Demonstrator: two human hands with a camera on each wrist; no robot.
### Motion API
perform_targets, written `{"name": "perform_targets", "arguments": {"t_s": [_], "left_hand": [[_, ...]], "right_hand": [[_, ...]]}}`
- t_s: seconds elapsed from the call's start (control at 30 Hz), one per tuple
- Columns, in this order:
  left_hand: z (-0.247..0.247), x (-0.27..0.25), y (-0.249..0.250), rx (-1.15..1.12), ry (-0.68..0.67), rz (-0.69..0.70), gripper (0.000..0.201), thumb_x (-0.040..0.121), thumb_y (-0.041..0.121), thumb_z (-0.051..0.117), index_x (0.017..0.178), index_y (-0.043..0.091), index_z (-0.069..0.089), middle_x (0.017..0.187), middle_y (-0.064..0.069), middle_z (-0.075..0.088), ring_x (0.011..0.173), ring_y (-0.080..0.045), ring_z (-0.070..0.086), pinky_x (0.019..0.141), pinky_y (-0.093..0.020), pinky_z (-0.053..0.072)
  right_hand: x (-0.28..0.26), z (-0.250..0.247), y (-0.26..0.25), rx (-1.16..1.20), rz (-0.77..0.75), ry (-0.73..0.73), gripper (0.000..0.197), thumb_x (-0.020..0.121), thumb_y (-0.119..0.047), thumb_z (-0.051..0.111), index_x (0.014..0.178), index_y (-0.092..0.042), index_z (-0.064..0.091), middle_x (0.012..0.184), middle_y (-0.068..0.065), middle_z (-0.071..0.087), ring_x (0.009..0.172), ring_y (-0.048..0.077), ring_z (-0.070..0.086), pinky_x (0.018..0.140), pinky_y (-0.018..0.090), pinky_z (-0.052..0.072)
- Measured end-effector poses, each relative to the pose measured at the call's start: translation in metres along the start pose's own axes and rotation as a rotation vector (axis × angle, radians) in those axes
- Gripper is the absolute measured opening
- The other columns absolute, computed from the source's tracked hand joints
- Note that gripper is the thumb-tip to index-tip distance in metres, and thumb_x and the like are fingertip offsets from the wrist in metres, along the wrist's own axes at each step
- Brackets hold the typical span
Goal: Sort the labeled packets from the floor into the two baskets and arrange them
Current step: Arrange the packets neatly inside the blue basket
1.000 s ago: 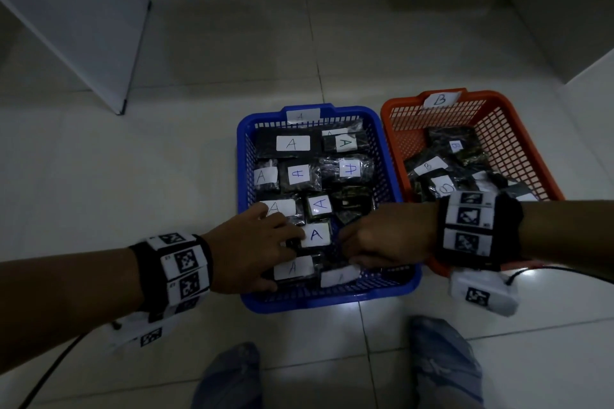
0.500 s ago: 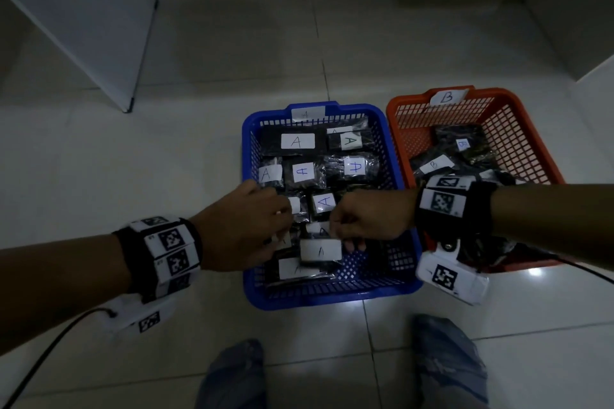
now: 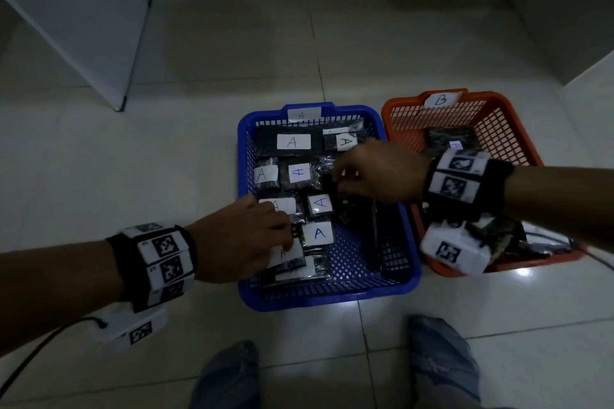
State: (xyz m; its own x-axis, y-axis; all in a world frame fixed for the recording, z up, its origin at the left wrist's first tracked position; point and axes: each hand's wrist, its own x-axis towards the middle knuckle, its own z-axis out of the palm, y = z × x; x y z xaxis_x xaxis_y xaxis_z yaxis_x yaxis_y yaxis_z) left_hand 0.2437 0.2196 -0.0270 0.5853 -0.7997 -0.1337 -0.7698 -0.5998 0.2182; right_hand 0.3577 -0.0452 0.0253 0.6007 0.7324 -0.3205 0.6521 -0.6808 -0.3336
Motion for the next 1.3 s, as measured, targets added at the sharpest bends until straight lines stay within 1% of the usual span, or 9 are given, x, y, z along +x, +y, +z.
{"name": "perform_targets", "arguments": {"t_s": [0.1,0.2,0.3,0.53,0.6,0.8,0.97,1.13,1.3], "left_hand": [[0.002,0.0,-0.001,-0.004,-0.014,0.019,0.033,0.094,0.059,0.044,0.112,0.035,0.058,0.114,0.012,0.057,0.096,-0.011,0.053,0.084,-0.037,0.042],[0.004,0.001,-0.001,0.029,-0.035,0.002,0.044,0.086,0.073,0.047,0.108,0.036,0.057,0.109,0.014,0.055,0.091,-0.011,0.051,0.082,-0.034,0.036],[0.006,0.001,-0.001,0.082,-0.026,-0.012,0.04,0.081,0.065,0.053,0.104,0.033,0.059,0.099,0.012,0.059,0.085,-0.014,0.054,0.08,-0.034,0.034],[0.007,0.003,0.003,0.157,0.007,-0.054,0.047,0.077,0.068,0.055,0.1,0.027,0.061,0.084,0.01,0.062,0.077,-0.016,0.055,0.075,-0.035,0.028],[0.007,0.004,0.002,0.185,0.0,-0.055,0.049,0.076,0.068,0.056,0.101,0.027,0.06,0.083,0.009,0.063,0.076,-0.017,0.055,0.075,-0.035,0.028],[0.009,0.003,0.005,0.16,0.031,-0.093,0.043,0.074,0.062,0.059,0.097,0.025,0.059,0.082,0.008,0.062,0.075,-0.018,0.056,0.075,-0.036,0.031],[0.006,0.001,0.007,0.164,0.015,-0.098,0.04,0.075,0.061,0.059,0.093,0.025,0.061,0.092,0.006,0.057,0.08,-0.017,0.055,0.073,-0.037,0.043],[-0.005,0.001,0.005,0.115,0.088,-0.154,0.027,0.082,0.054,0.056,0.082,0.027,0.057,0.083,0.009,0.053,0.076,-0.015,0.052,0.07,-0.035,0.042],[-0.017,0.005,-0.011,0.089,0.12,-0.297,0.011,0.079,0.038,0.061,0.078,0.028,0.055,0.079,0.01,0.054,0.073,-0.015,0.053,0.069,-0.031,0.028]], "right_hand": [[-0.013,-0.015,0.023,-0.179,-0.02,-0.103,0.017,0.092,-0.036,0.068,0.107,-0.03,0.072,0.1,-0.012,0.073,0.083,0.006,0.066,0.061,0.017,0.041],[-0.022,0.0,0.023,-0.38,-0.094,-0.319,0.038,0.085,-0.048,0.071,0.119,-0.033,0.067,0.118,-0.01,0.065,0.108,0.012,0.061,0.085,0.03,0.046],[-0.026,0.02,0.016,-0.598,-0.182,-0.376,0.047,0.087,-0.036,0.069,0.133,-0.037,0.058,0.137,-0.003,0.047,0.129,0.022,0.042,0.103,0.04,0.033],[-0.017,0.019,0.016,-0.62,-0.334,-0.35,0.022,0.097,-0.031,0.056,0.116,-0.035,0.067,0.133,-0.008,0.056,0.127,0.019,0.044,0.098,0.038,0.028],[-0.017,0.007,0.02,-0.487,-0.347,-0.36,0.022,0.097,-0.033,0.059,0.117,-0.035,0.066,0.128,-0.014,0.06,0.124,0.012,0.048,0.095,0.031,0.023],[-0.02,-0.005,0.029,0.282,-0.063,-0.296,0.016,0.097,-0.026,0.064,0.112,-0.023,0.069,0.1,-0.012,0.073,0.086,0.0,0.067,0.074,0.02,0.053],[-0.018,0.004,0.029,0.575,0.11,-0.266,0.021,0.092,-0.021,0.071,0.113,-0.016,0.071,0.097,-0.004,0.077,0.095,0.012,0.072,0.09,0.032,0.058],[-0.015,0.003,0.03,0.76,0.231,-0.276,0.023,0.09,-0.006,0.07,0.112,-0.015,0.072,0.097,0.001,0.078,0.085,0.008,0.07,0.067,0.026,0.052],[-0.014,0.006,0.023,0.929,0.265,-0.195,0.01,0.098,-0.006,0.057,0.1,-0.013,0.064,0.098,0.006,0.075,0.096,0.023,0.073,0.075,0.035,0.061]]}}
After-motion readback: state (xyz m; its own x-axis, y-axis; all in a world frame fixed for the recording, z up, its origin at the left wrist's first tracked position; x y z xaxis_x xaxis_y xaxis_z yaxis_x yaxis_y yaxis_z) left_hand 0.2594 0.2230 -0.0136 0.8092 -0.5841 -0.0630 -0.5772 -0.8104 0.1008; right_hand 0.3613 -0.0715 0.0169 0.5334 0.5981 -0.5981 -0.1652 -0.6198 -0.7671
